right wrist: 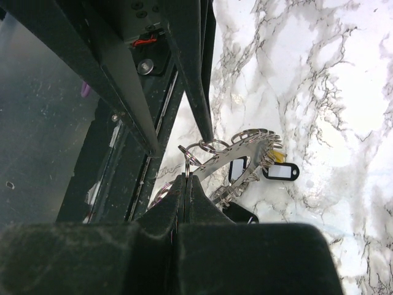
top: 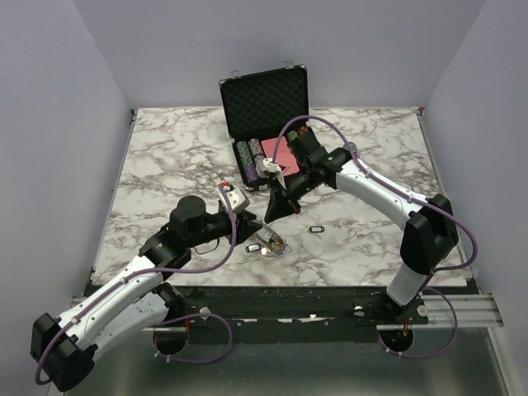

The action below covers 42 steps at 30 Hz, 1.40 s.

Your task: Put the keys on the keyring

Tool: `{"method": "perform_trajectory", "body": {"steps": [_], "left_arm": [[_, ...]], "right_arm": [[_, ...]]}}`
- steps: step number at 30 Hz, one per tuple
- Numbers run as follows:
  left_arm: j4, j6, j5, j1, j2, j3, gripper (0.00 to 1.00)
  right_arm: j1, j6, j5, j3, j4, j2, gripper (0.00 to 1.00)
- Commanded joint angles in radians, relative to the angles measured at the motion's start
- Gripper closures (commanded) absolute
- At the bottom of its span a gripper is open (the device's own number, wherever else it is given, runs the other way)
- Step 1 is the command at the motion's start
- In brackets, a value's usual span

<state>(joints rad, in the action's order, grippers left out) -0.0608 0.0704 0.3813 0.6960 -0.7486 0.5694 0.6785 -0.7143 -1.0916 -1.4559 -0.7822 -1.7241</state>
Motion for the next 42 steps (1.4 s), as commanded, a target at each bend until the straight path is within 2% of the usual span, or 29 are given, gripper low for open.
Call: {"method": "perform_trajectory", "body": {"steps": [1,15,18,22,26,28,29,31,33,42], "left_arm": [[0.022,-0.052,0.100,0.003,-0.032,0.026,0.59],[0.056,-0.066,0.100,0.003,-0.106,0.035,0.71],[0.056,-0.092,0.099,0.003,-0.115,0.035,0.78],[0.053,-0.095,0.100,0.002,-0.124,0.038,0.93],[0.050,-0.092,0.102,0.003,-0.132,0.043,0.99],[0.052,-0.090,0.103,0.002,-0.130,0.041,0.99],[0.055,-0.090,0.105,0.002,-0.127,0.038,0.96],[0.056,-0.092,0.100,0.003,-0.107,0.026,0.83],[0.091,-0.099,0.094,0.002,-0.086,0.011,0.78],[0.099,-0.116,0.120,0.005,-0.093,0.007,0.77]], "right_arm": [[-0.004,-0.020,-0.017,-0.038,-0.019,0.038,1.00],[-0.005,-0.019,-0.033,-0.037,-0.020,0.043,1.00],[-0.005,-0.020,-0.034,-0.034,-0.019,0.043,1.00],[-0.005,-0.019,-0.037,-0.035,-0.019,0.043,1.00],[-0.005,-0.014,-0.039,-0.034,-0.015,0.041,1.00],[-0.007,-0.010,-0.036,-0.032,-0.011,0.041,1.00],[-0.005,-0.005,-0.033,-0.031,-0.005,0.041,1.00],[-0.005,0.004,-0.027,-0.027,0.004,0.043,1.00],[-0.008,0.009,-0.025,-0.026,0.009,0.043,1.00],[-0.007,0.015,-0.030,-0.026,0.011,0.044,1.00]]}}
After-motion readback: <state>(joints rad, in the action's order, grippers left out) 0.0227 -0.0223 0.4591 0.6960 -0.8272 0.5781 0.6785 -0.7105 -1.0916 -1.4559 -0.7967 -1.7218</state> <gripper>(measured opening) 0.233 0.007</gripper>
